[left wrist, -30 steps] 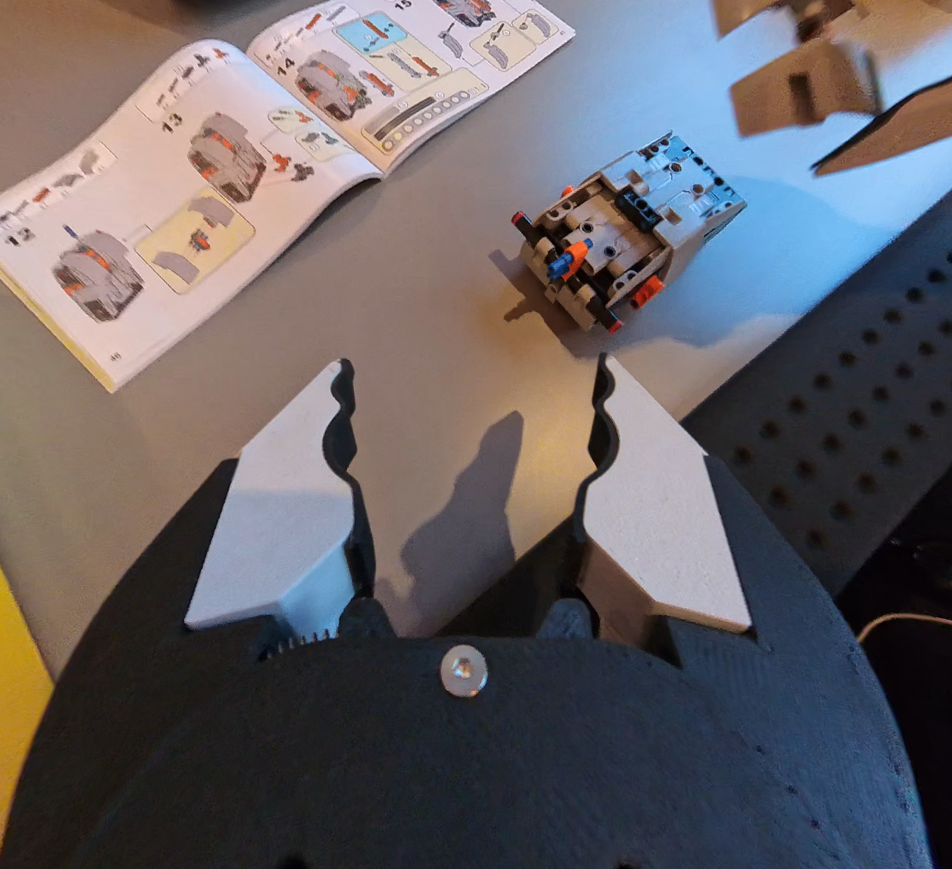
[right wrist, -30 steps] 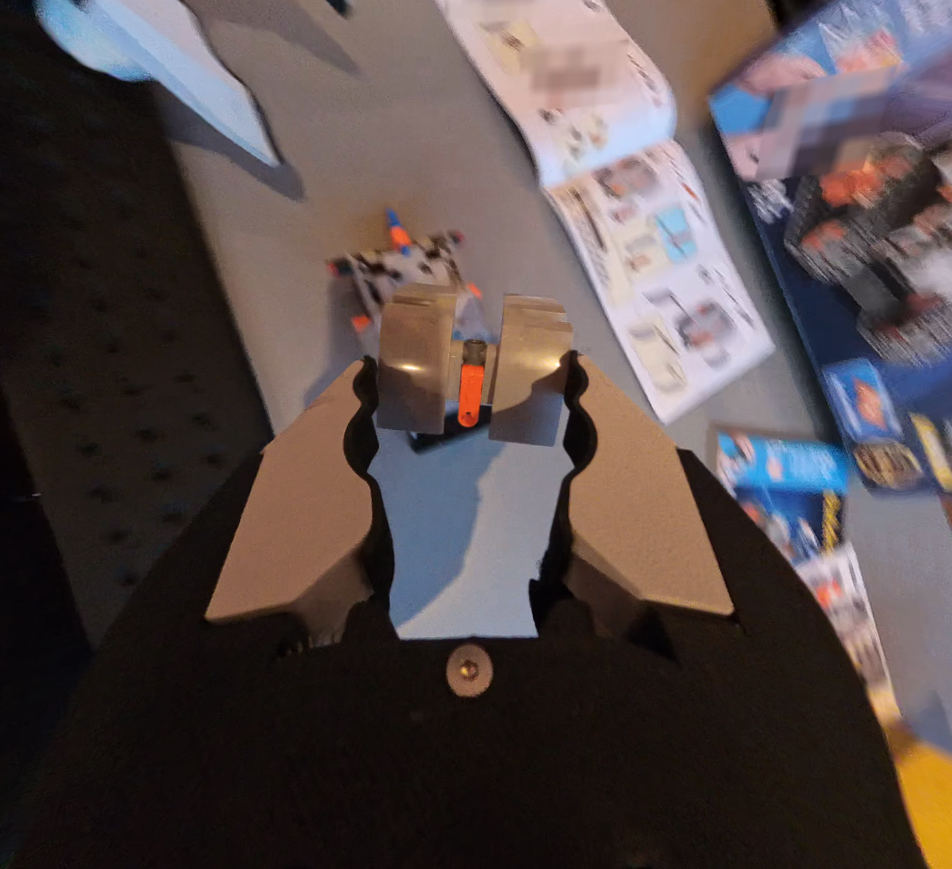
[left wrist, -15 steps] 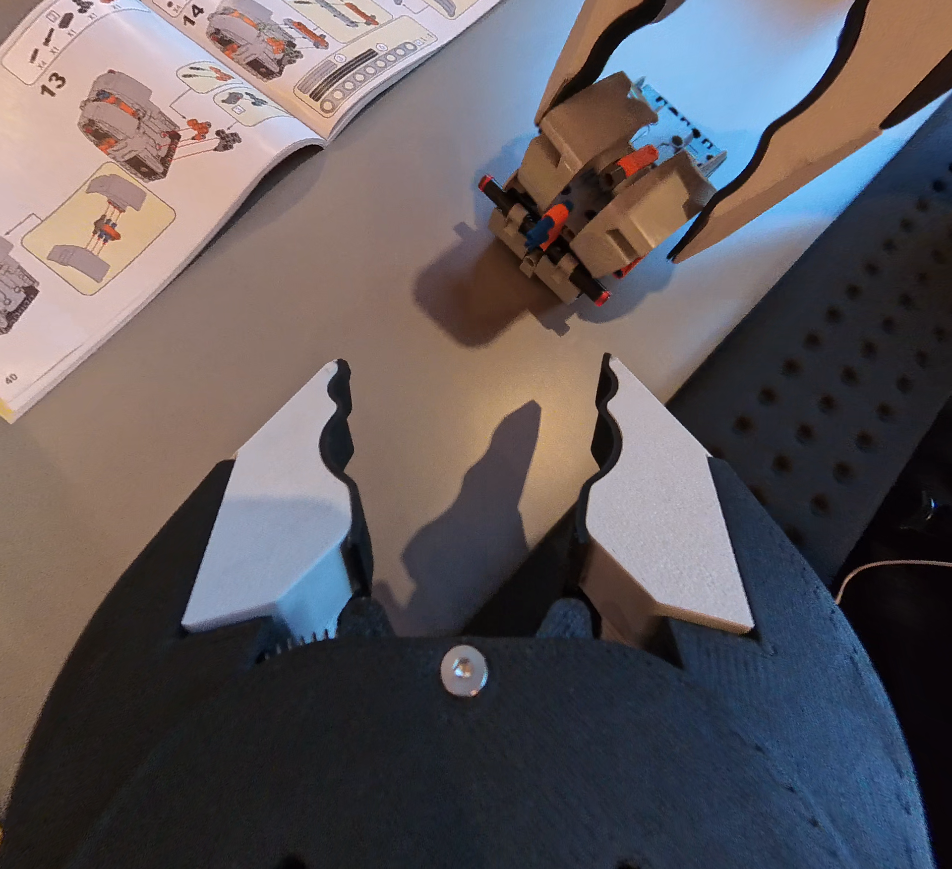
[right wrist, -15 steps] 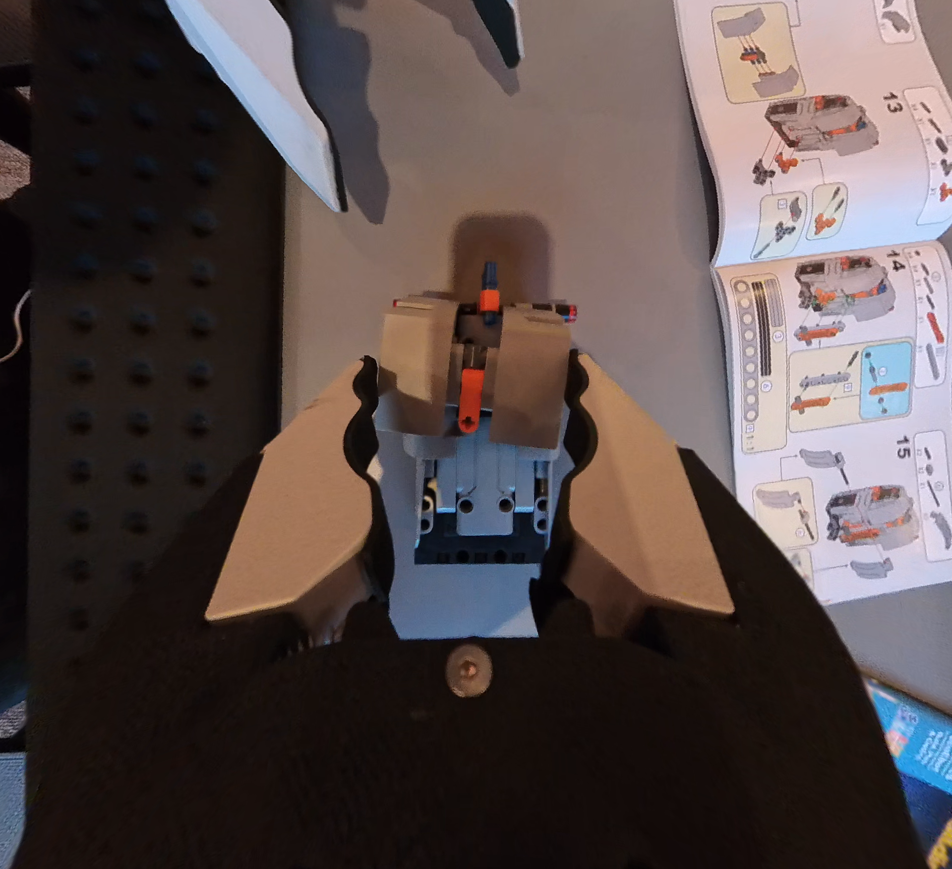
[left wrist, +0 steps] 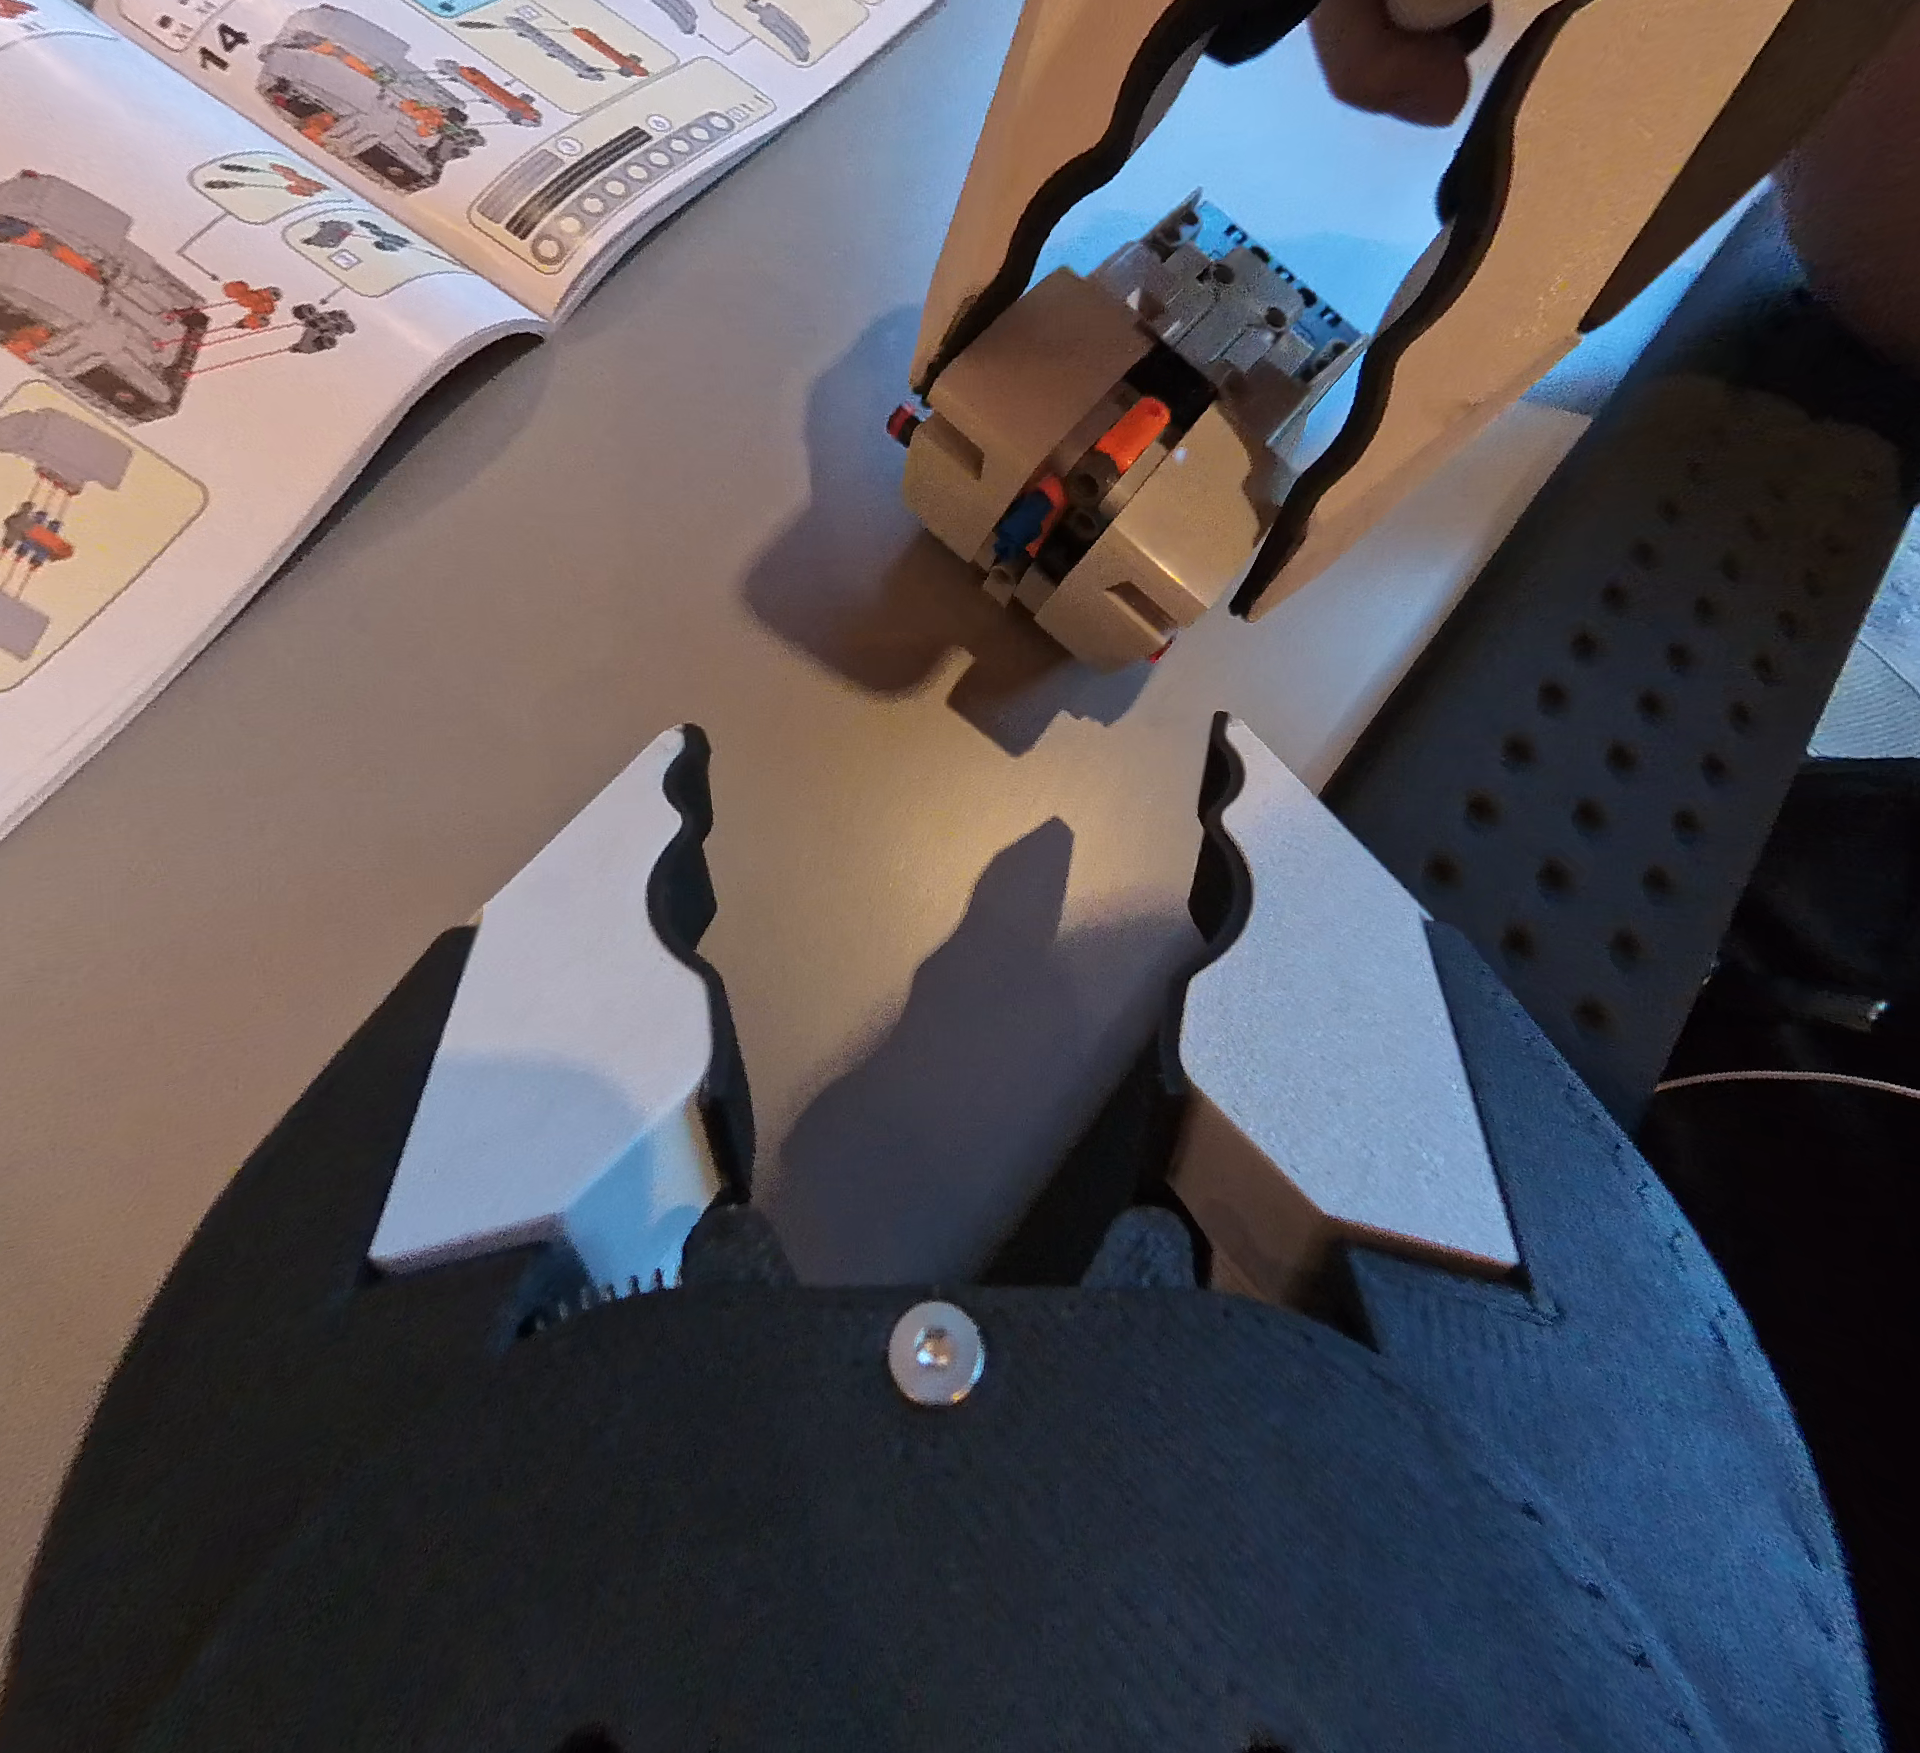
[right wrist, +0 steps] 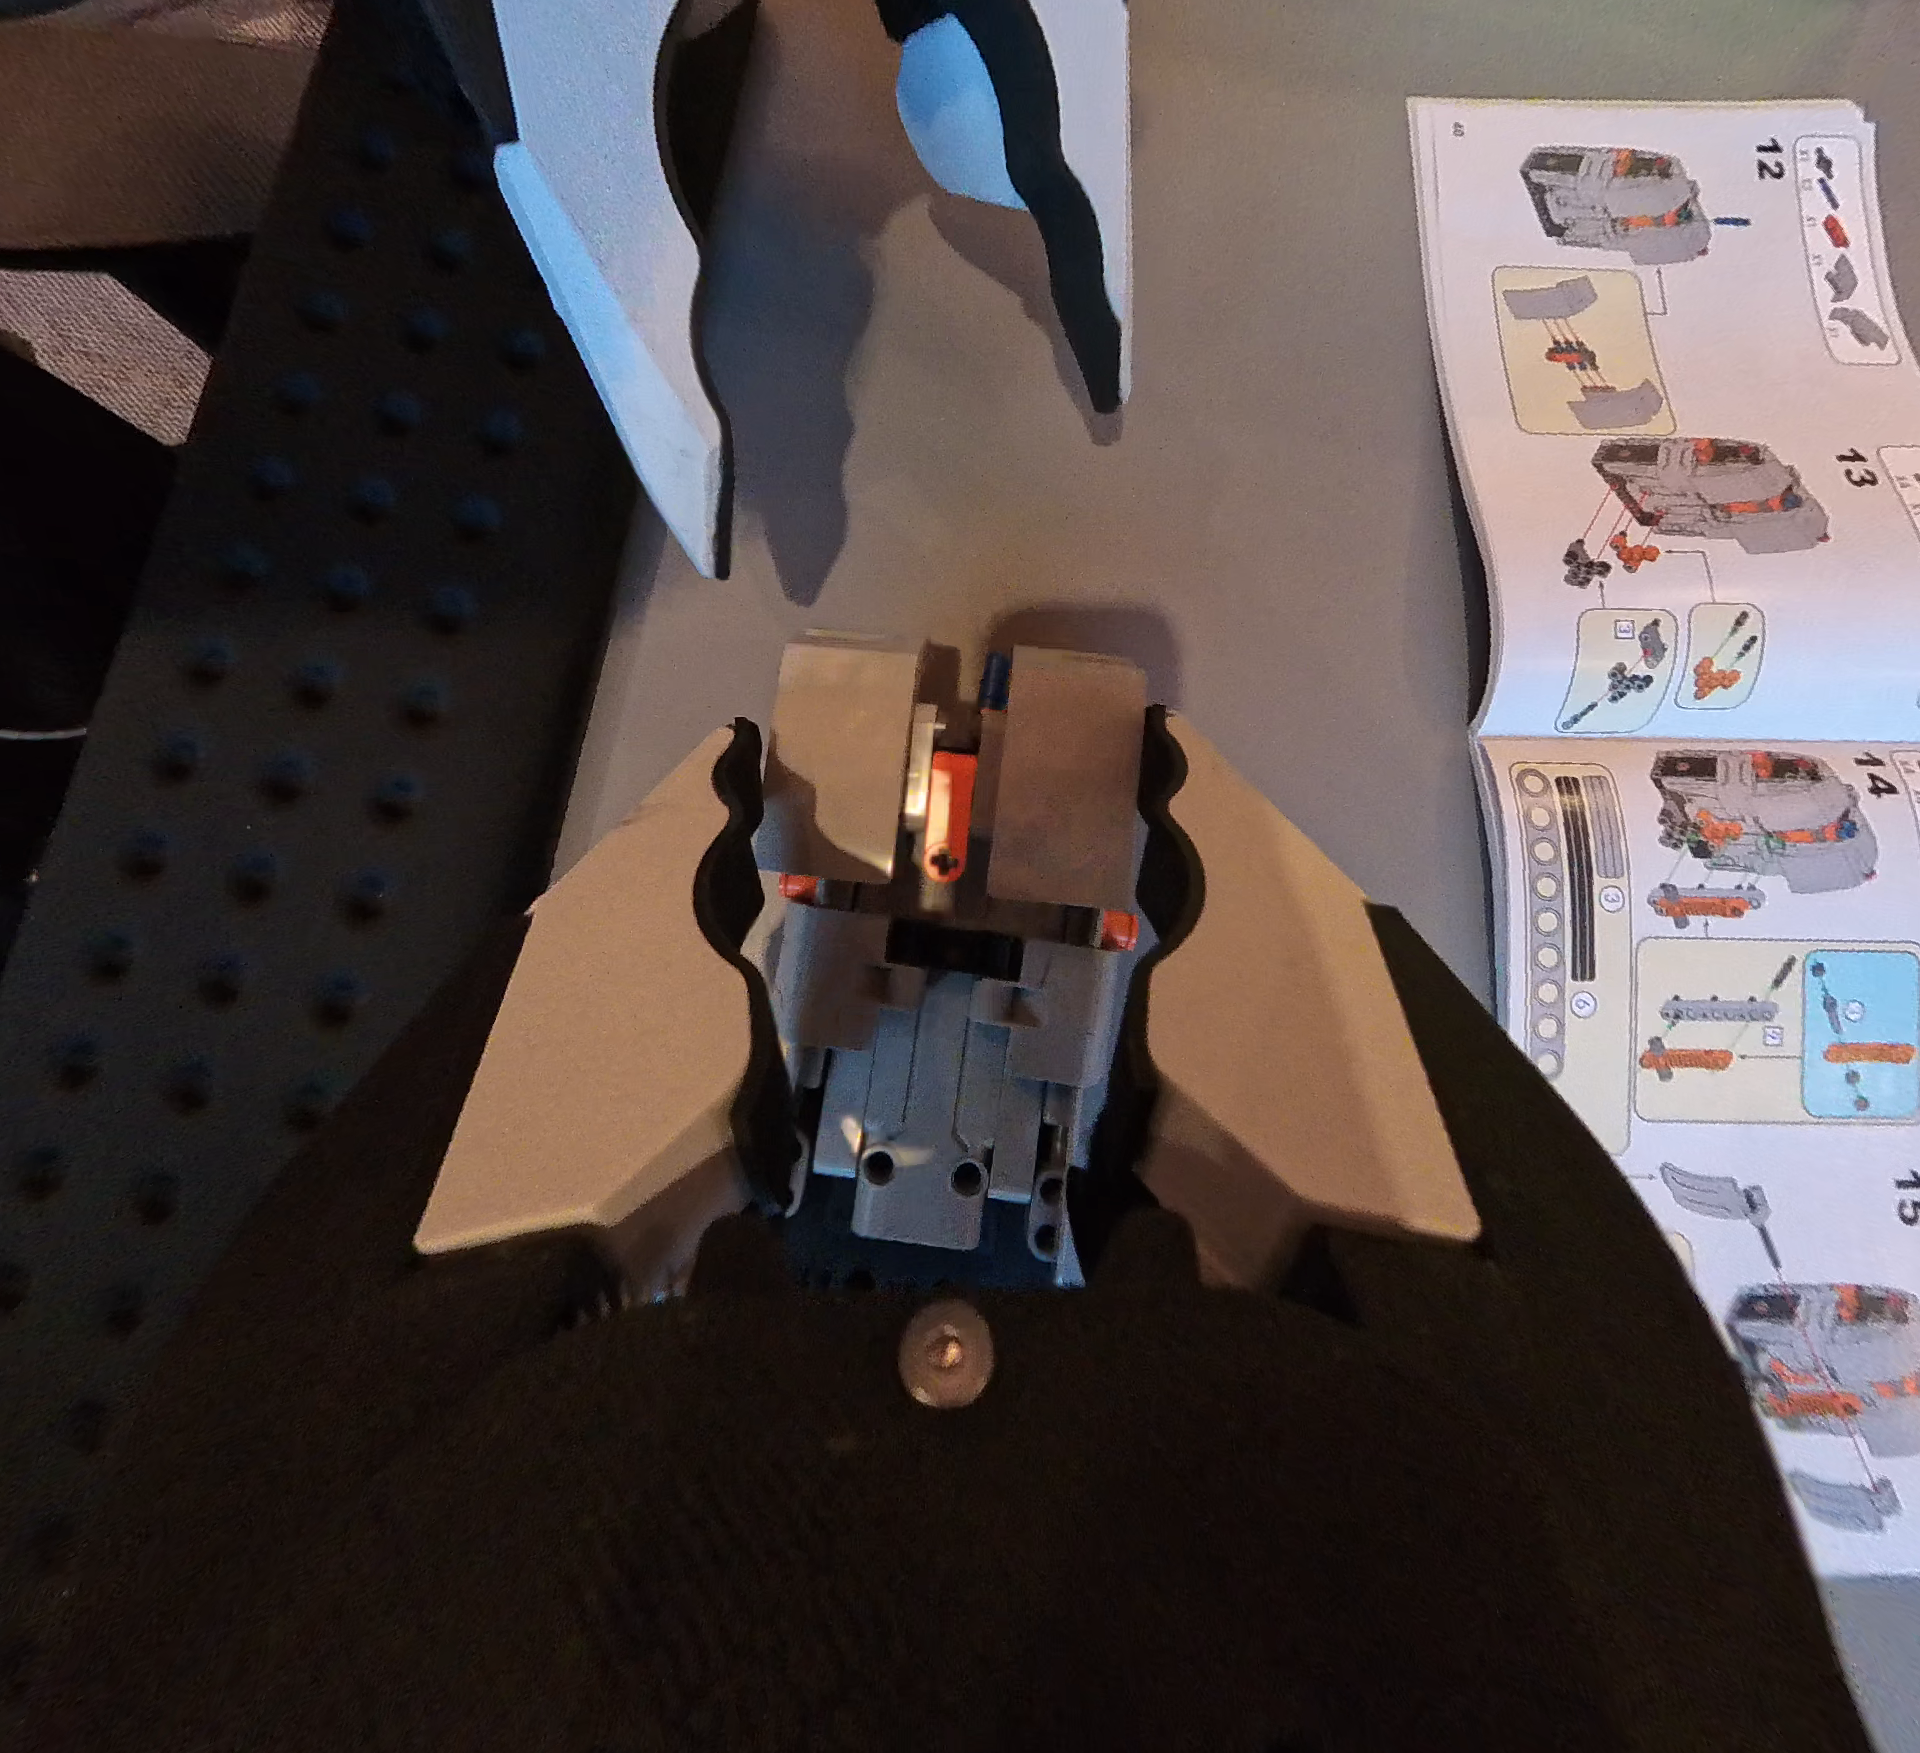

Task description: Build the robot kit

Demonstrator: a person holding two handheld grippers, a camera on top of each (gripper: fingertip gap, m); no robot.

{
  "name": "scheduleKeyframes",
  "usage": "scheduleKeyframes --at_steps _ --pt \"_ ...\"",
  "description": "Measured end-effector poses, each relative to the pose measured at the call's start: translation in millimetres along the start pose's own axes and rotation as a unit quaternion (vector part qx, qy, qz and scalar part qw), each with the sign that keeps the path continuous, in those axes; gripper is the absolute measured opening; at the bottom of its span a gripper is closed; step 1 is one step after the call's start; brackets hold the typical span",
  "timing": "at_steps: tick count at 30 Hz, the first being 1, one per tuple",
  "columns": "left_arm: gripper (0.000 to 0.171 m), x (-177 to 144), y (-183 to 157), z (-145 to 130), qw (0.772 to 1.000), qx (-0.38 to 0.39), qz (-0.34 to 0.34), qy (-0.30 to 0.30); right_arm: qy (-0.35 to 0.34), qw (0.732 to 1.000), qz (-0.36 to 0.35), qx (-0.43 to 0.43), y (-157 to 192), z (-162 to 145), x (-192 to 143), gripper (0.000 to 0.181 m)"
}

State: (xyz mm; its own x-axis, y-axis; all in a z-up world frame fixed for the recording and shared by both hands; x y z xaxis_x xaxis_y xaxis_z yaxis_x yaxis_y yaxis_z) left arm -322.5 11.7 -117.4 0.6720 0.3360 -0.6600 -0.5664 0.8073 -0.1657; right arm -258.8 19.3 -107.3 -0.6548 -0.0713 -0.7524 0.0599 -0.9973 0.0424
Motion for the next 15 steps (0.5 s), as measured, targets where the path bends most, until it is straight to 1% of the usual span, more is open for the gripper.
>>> scheduleKeyframes --at_steps 3,9,15 --pt "0.092 6.9 -1.7 0.5 1.000 0.007 -0.011 0.007 -0.015 1.000 0.007 0.011 -1.0 -2.1 -0.4 0.072" --pt "0.092 19.1 -11.5 9.8 0.999 0.027 -0.033 0.007 -0.015 1.000 0.000 0.006 -1.5 -8.4 -5.9 0.072" --pt "0.092 28.8 -14.1 16.0 0.998 0.045 -0.045 0.007 0.008 1.000 -0.006 0.009 -3.3 -13.3 -6.9 0.074"
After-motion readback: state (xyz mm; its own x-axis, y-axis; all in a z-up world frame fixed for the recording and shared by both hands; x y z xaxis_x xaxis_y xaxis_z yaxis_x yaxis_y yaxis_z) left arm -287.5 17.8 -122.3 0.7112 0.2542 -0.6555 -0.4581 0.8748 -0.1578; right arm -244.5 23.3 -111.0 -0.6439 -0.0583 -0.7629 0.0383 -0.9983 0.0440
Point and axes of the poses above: each gripper's, where its closed fingertips meet, x out along the fingers, z out of its top, y = z × x across the jaws, the point moved 2 cm from there along -x, back along the fingers, and after that the axes turned 5 degrees about z, right-handed, at the moved point
